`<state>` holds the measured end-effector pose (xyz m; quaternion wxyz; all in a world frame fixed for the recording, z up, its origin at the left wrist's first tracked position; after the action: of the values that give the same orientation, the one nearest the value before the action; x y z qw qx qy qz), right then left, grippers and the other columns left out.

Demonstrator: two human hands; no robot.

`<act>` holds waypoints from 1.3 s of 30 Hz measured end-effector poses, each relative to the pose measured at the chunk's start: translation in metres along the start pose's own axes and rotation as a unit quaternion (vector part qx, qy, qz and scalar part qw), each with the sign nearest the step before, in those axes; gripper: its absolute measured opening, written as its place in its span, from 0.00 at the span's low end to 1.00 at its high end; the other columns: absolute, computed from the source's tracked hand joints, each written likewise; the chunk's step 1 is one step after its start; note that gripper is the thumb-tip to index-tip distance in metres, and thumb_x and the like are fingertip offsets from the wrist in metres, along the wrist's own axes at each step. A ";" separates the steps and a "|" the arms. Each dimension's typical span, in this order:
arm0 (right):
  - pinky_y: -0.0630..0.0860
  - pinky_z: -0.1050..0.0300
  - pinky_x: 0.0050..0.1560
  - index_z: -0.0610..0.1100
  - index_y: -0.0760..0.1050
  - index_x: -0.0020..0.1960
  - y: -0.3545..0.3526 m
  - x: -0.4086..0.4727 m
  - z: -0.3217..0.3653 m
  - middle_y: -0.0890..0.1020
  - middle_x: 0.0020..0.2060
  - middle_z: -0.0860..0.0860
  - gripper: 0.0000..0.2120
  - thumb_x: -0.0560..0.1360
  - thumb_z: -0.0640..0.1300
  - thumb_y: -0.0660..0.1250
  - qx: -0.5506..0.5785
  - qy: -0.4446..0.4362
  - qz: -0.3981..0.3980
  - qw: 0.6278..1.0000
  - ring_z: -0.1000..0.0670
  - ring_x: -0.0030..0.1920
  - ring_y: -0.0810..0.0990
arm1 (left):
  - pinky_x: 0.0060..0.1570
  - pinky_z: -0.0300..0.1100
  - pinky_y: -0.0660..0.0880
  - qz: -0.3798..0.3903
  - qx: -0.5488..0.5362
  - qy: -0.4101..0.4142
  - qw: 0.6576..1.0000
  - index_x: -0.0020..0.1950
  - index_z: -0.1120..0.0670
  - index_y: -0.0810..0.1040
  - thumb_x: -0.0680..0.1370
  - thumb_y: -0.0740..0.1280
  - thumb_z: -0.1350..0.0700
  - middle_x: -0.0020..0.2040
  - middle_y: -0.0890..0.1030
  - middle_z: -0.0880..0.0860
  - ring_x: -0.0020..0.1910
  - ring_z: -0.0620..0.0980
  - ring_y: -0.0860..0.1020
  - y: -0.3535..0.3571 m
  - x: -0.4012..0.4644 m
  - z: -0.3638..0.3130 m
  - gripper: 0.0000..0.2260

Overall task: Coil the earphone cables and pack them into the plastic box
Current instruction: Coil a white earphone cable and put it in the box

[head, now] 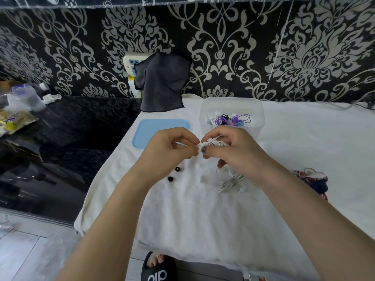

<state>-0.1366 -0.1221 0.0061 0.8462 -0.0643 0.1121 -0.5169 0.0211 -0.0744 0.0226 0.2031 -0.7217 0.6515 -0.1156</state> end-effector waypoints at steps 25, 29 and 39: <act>0.81 0.57 0.39 0.44 0.81 0.49 -0.006 0.000 -0.002 0.87 0.36 0.49 0.06 0.72 0.39 0.74 0.063 -0.005 -0.083 0.995 0.51 0.42 0.86 | 0.24 0.31 0.67 -0.092 0.027 0.075 0.993 0.44 0.52 0.78 0.76 0.71 0.64 0.42 0.84 0.51 0.37 0.53 0.83 0.006 -0.001 -0.017 0.07; 0.80 0.57 0.39 0.42 0.81 0.49 -0.007 0.000 -0.001 0.87 0.38 0.47 0.06 0.73 0.38 0.74 0.096 0.009 -0.072 0.993 0.50 0.42 0.87 | 0.25 0.31 0.66 -0.086 0.032 0.081 0.992 0.44 0.52 0.78 0.76 0.71 0.64 0.43 0.84 0.49 0.36 0.47 0.83 0.006 -0.001 -0.017 0.08; 0.80 0.56 0.40 0.41 0.81 0.51 -0.007 -0.001 -0.002 0.87 0.41 0.45 0.06 0.74 0.37 0.74 0.127 0.023 -0.062 0.990 0.49 0.43 0.87 | 0.24 0.35 0.67 -0.076 0.032 0.097 0.992 0.44 0.50 0.78 0.76 0.69 0.66 0.43 0.84 0.48 0.36 0.48 0.83 0.008 0.000 -0.017 0.10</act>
<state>-0.1439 -0.1243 0.0057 0.8111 0.0492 0.0609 -0.5797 0.0065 -0.0777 0.0339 0.1527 -0.7479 0.6071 -0.2207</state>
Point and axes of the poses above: each hand's wrist, its own x-axis towards the middle knuckle, its own y-axis out of the palm, z = x × y, the point moved 6 cm from there along x, towards the middle knuckle
